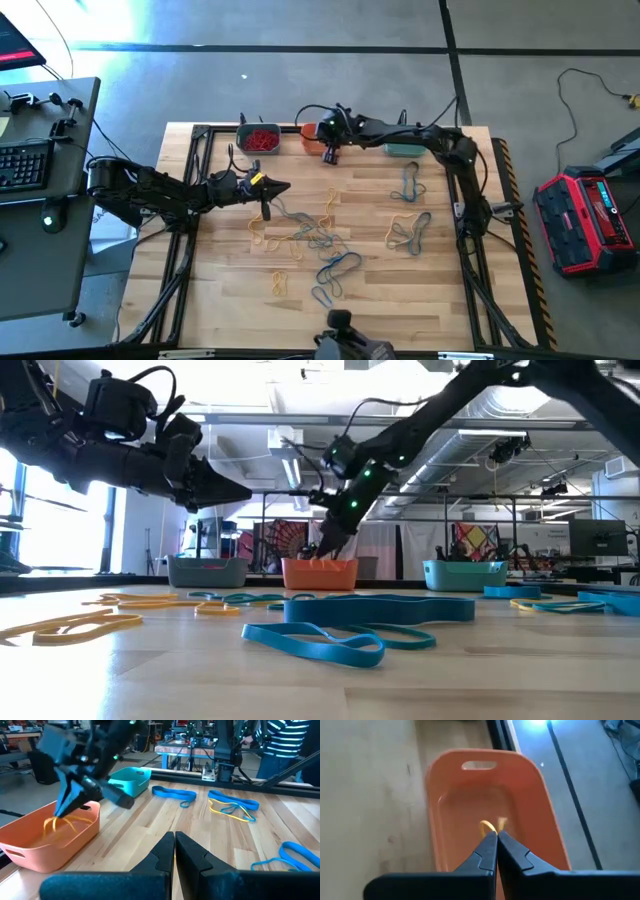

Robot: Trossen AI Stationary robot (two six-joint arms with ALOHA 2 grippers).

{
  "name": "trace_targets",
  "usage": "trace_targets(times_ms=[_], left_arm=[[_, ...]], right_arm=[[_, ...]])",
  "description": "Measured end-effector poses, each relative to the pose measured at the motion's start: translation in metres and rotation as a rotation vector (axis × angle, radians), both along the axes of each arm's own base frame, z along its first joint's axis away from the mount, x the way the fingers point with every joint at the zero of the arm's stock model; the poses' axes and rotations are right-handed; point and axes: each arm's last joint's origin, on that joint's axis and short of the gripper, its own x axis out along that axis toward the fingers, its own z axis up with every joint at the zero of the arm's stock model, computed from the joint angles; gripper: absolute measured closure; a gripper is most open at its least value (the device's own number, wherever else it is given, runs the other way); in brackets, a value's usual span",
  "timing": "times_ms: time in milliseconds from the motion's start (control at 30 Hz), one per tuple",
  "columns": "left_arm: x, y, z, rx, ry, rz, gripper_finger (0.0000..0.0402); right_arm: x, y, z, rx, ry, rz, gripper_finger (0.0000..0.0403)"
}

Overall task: Sort rubber bands into baskets
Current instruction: Put the yellow rubber band into the orange bin

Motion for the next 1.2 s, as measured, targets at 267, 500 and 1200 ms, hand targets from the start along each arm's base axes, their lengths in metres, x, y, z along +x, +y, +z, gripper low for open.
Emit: trace_targets(times_ms=[267, 500, 1200], left_arm=[[0.000, -0.002, -0.002, -0.044, 0.015, -0.058, 0.0394], [-0.001, -0.003, -0.010, -0.104, 0.080, -0.065, 0.0393], [-0.003, -0.003, -0.016, -0.040, 0.167, -0.061, 0.0394]], right_arm=[[0.012, -0.017, -0.008, 0.042, 0.088, -0.066, 0.0400], [0.014, -0.018, -0.008, 0.043, 0.084, -0.104, 0.0331], [0.031, 0.041, 0.017, 0.187, 0.055, -0.113, 0.0399]])
